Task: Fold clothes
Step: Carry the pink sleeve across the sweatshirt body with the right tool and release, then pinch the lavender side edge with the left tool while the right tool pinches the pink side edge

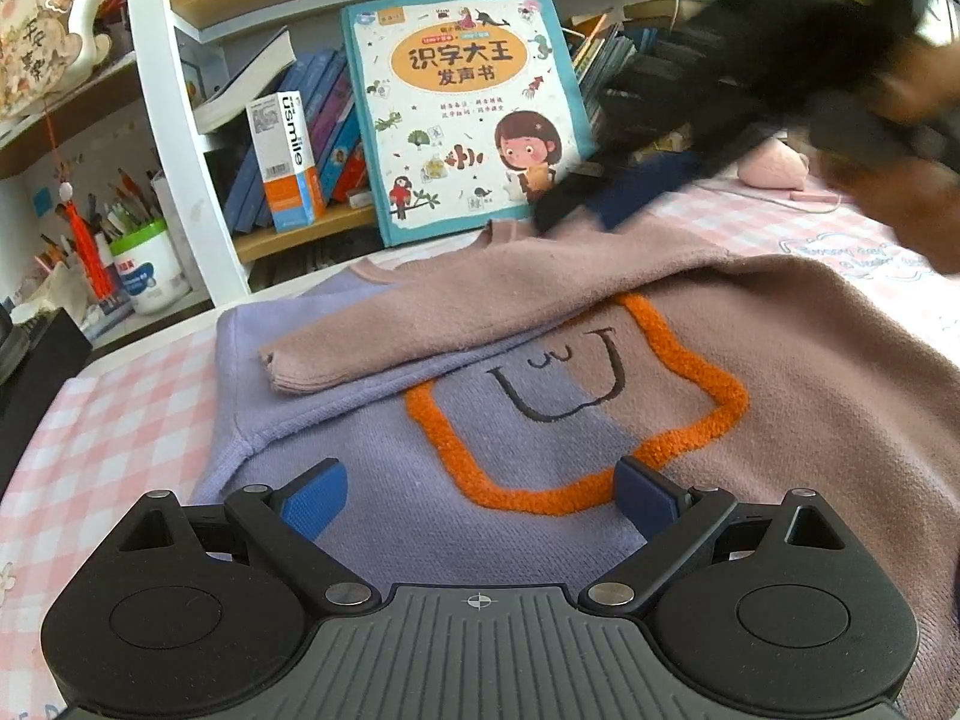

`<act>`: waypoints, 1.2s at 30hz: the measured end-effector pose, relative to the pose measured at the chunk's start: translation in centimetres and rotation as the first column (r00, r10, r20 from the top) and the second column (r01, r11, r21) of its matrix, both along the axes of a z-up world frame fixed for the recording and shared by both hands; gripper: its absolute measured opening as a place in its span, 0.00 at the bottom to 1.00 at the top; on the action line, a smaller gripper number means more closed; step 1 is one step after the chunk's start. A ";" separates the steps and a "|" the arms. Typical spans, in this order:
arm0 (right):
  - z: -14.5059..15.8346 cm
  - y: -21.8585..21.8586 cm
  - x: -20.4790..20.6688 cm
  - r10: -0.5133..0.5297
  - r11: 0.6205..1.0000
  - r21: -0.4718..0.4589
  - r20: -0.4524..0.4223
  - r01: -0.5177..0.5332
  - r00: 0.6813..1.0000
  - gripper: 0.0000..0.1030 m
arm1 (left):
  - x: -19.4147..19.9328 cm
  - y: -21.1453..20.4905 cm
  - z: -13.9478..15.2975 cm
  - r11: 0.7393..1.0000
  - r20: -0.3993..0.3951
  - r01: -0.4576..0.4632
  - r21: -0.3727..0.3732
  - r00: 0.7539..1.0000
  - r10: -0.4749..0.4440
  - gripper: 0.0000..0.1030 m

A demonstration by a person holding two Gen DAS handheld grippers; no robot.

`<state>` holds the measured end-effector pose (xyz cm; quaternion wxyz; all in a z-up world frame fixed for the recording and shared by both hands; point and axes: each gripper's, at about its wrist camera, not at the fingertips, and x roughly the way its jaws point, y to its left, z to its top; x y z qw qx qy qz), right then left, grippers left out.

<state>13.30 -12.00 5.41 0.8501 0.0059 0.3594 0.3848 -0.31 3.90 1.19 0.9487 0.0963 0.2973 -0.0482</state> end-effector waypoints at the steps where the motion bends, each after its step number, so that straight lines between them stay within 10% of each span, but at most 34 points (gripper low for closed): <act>1: -0.3 -1.2 -0.7 -0.035 0.999 -0.006 0.012 0.035 0.999 0.48 | 0.0 0.0 0.0 1.000 0.000 0.000 0.002 1.000 0.000 0.95; 11: -3.2 -9.9 -4.2 -0.277 0.959 0.047 -0.061 0.280 0.959 0.48 | 0.0 -0.4 0.0 1.000 0.010 -0.004 0.028 1.000 0.004 0.95; 24: -4.4 -12.0 -6.9 -0.289 0.957 -0.006 -0.055 0.289 0.956 0.48 | -2.1 0.5 0.7 0.990 0.036 -0.057 0.131 0.998 0.053 0.95; 36: -4.8 -14.3 -8.8 -0.322 0.947 -0.025 -0.021 0.321 0.947 0.48 | -4.2 6.7 1.4 0.965 -0.059 -0.263 -0.012 0.963 0.262 0.95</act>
